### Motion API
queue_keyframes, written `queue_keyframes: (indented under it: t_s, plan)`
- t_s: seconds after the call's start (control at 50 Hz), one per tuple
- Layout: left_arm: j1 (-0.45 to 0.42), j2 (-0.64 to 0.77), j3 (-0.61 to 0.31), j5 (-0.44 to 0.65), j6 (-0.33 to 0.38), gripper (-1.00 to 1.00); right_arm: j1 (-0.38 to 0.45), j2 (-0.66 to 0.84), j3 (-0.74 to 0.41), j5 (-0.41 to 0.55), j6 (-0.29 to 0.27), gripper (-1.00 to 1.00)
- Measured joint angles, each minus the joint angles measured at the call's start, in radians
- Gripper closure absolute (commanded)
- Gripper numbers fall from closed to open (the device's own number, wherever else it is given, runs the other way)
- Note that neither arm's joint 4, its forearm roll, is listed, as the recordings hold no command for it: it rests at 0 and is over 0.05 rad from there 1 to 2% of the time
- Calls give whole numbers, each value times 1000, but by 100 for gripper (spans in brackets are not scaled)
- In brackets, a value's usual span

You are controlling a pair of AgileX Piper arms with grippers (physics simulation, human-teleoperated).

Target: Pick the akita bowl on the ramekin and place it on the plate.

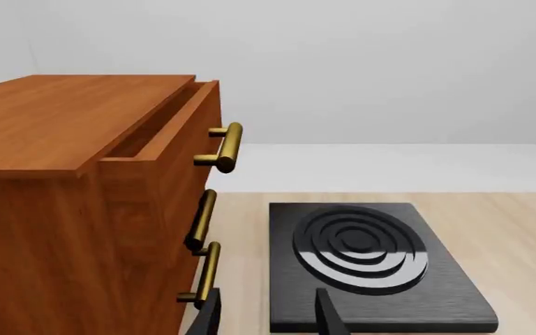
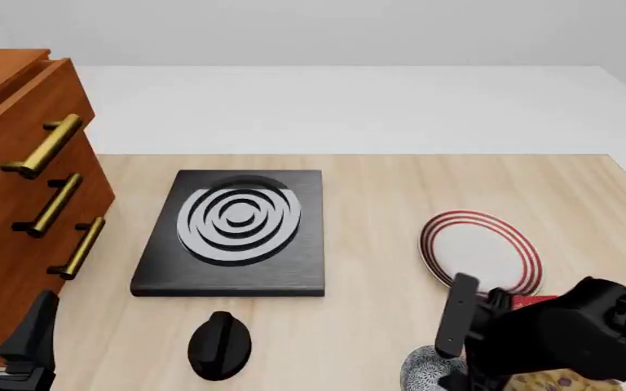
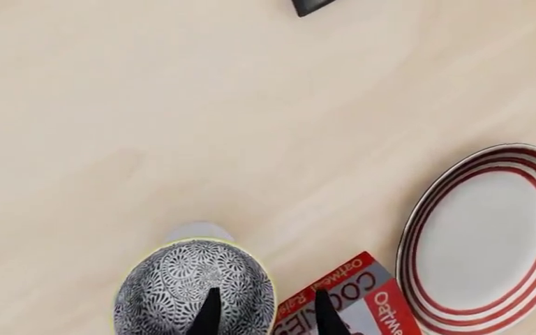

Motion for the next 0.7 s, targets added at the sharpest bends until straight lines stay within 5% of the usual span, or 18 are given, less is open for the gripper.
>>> queue_keyframes:
  t_s: [0.3,0.32,0.7]
  plan:
    - [0,0,0,0,0,-100,33,51,22,-52,27,-100]
    - [0,0,0,0,0,-100,38,53,23,-53,31,100]
    - [0,0,0,0,0,-100,104,5,0,-10,88,100]
